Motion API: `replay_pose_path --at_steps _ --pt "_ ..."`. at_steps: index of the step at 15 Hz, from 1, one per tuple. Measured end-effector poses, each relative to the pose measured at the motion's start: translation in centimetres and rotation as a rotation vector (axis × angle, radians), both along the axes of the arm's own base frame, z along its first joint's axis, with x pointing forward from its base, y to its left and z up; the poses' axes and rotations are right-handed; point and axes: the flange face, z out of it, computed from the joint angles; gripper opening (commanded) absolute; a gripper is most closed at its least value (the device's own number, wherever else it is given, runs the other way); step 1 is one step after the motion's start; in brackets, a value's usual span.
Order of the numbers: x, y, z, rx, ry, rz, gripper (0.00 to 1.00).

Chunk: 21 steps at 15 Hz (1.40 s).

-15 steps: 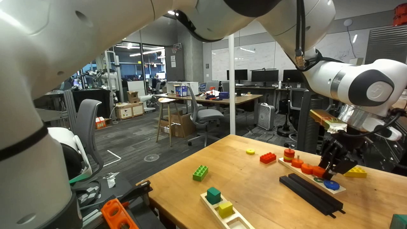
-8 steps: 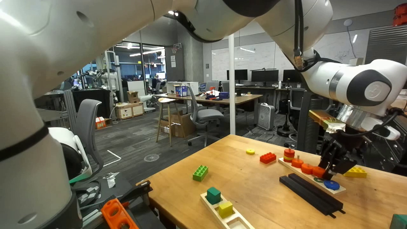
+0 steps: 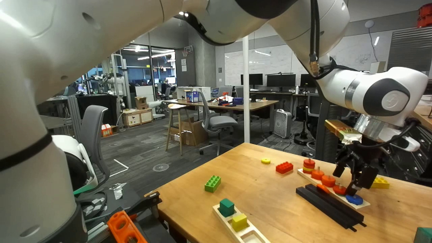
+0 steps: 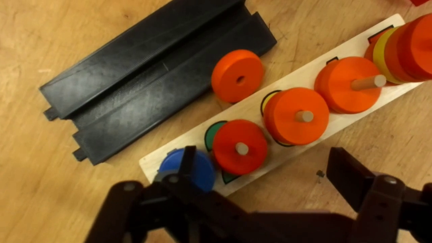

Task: Put the orange ring on the wooden platform

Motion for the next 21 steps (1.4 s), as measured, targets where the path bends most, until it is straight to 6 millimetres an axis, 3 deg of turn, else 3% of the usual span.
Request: replay_pose_path --at_steps 7,9,15,21 --pt "-1.0 0.7 0.0 0.005 0.004 0.000 1.00" --pt "-1.8 1.7 1.2 0.015 0.003 0.027 1.00" --pt "-4.6 7.4 10.0 0.037 -0.024 0.231 1.00" --pt "-11.2 13.8 18.5 0.075 0.126 0.532 1.00"
